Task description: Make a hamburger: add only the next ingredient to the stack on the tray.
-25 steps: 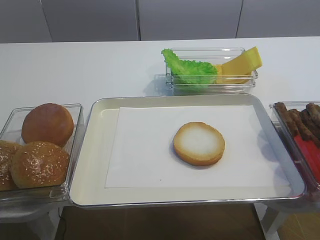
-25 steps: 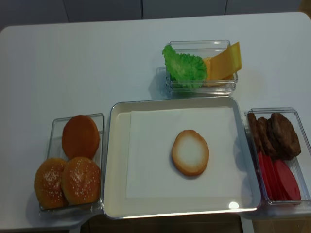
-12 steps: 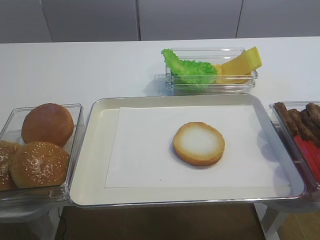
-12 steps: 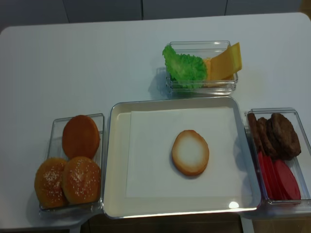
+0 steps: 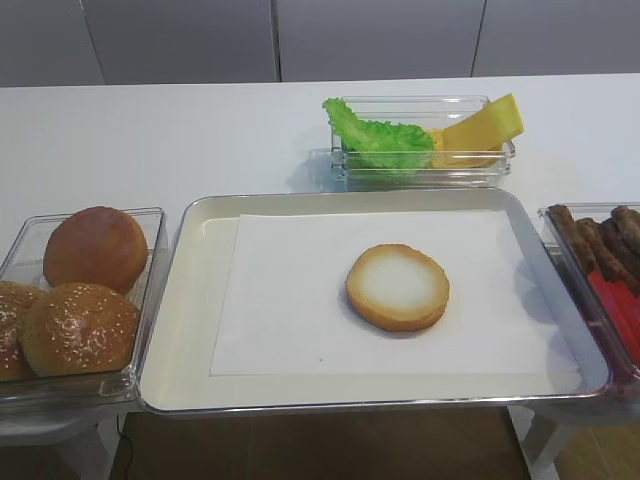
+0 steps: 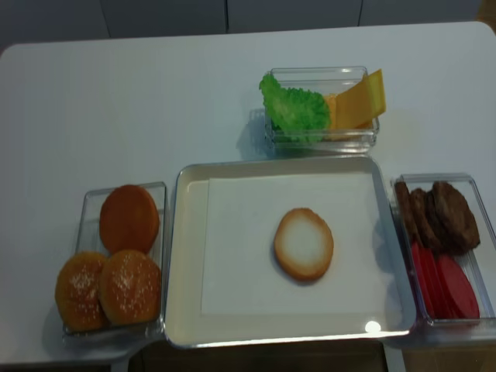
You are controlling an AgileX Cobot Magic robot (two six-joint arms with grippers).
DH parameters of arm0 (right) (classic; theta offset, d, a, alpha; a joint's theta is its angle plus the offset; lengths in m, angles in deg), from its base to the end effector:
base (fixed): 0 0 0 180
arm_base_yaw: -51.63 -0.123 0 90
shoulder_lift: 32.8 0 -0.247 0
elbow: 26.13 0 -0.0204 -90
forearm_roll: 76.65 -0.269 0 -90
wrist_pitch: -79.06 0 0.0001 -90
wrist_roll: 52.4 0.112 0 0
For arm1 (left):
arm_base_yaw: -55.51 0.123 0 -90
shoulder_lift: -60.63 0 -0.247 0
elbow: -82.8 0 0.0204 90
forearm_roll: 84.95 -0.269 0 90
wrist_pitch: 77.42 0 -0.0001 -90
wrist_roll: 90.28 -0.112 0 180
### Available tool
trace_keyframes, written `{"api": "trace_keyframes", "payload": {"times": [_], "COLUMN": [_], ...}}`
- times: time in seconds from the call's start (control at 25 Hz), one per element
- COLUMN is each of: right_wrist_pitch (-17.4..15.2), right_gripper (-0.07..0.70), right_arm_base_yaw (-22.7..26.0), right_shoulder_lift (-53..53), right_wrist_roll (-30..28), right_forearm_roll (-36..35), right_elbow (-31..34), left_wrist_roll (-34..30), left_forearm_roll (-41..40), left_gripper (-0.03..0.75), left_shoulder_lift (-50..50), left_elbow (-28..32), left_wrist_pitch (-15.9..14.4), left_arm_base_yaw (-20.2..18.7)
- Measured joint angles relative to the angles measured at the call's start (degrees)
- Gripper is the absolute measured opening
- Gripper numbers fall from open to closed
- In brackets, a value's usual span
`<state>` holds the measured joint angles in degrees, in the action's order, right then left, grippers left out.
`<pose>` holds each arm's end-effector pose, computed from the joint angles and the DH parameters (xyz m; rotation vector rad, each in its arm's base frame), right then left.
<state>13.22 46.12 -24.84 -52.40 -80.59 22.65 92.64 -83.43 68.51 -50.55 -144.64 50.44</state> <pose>0.0623 0.0131 0.2616 -0.1095 2.1377 0.1399 0.0573 -0.0078 0.2706 0.0435 2.1263 -0.1146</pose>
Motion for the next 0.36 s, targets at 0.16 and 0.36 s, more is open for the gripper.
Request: {"api": "trace_keyframes", "payload": {"times": [0.16, 0.36], "right_wrist_pitch": [0.00, 0.00], "right_gripper": [0.279, 0.279], "right_arm_base_yaw": [0.00, 0.00], "right_shoulder_lift": [0.00, 0.00], "right_wrist_roll": [0.00, 0.00], "right_forearm_roll": [0.00, 0.00], "right_elbow": [0.00, 0.00], "left_wrist_roll": [0.00, -0.72], "left_forearm_roll": [0.00, 0.00], "left_gripper": [0.393, 0.393], "left_shoulder_lift": [0.00, 0.00], "left_elbow": [0.41, 1.55], "left_wrist_pitch": [0.00, -0.41], "left_arm_base_yaw": [0.00, 0.00]}}
